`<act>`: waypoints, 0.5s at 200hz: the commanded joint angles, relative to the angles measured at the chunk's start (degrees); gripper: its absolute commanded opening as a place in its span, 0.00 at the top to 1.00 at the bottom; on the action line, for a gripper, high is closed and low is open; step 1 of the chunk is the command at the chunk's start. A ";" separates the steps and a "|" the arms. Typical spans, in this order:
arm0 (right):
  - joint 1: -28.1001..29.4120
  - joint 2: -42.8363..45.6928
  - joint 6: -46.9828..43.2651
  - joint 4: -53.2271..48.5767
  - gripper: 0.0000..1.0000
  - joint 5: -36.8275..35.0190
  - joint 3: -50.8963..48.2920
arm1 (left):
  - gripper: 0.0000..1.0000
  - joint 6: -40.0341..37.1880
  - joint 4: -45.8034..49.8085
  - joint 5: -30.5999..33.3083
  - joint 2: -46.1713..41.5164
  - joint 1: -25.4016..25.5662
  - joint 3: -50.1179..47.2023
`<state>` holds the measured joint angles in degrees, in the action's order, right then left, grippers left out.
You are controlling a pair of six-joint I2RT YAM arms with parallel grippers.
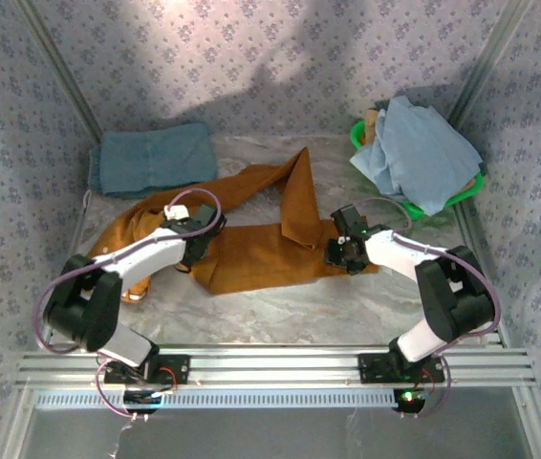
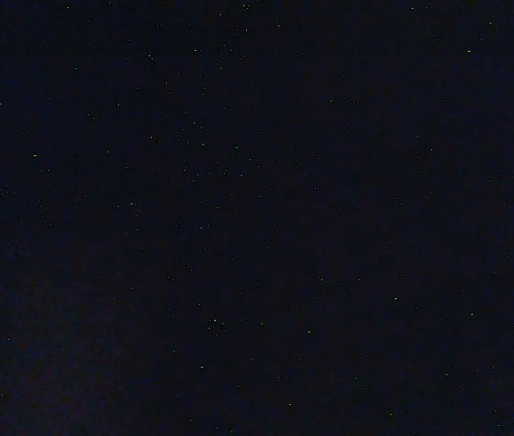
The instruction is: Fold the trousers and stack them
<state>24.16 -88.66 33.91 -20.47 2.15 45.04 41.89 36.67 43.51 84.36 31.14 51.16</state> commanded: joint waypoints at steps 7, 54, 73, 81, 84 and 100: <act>-1.74 0.98 1.21 -1.05 0.97 -2.17 -2.26 | 1.00 -4.07 5.63 2.35 -7.24 0.93 1.21; -6.35 11.31 1.23 -3.49 1.00 -4.00 -3.89 | 1.00 -7.15 12.91 -0.89 -18.01 2.52 4.85; -8.32 15.94 1.57 -5.22 1.00 -5.21 -4.76 | 1.00 -8.48 15.90 -6.65 -20.41 4.09 8.47; -9.36 17.80 1.70 -5.98 1.00 -5.44 -5.08 | 1.00 -9.43 17.38 -9.52 -20.71 5.20 10.30; -9.80 18.48 1.71 -6.33 1.00 -5.61 -5.19 | 1.00 -9.64 17.87 -10.31 -20.79 5.76 11.01; -12.29 22.08 1.70 -7.79 1.00 -6.15 -5.93 | 1.00 -12.87 19.13 -19.64 -20.86 8.27 14.17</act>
<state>14.72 -71.07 34.76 -23.66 -1.41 40.91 33.95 52.38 35.20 64.93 36.25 59.16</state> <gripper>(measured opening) 0.052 0.058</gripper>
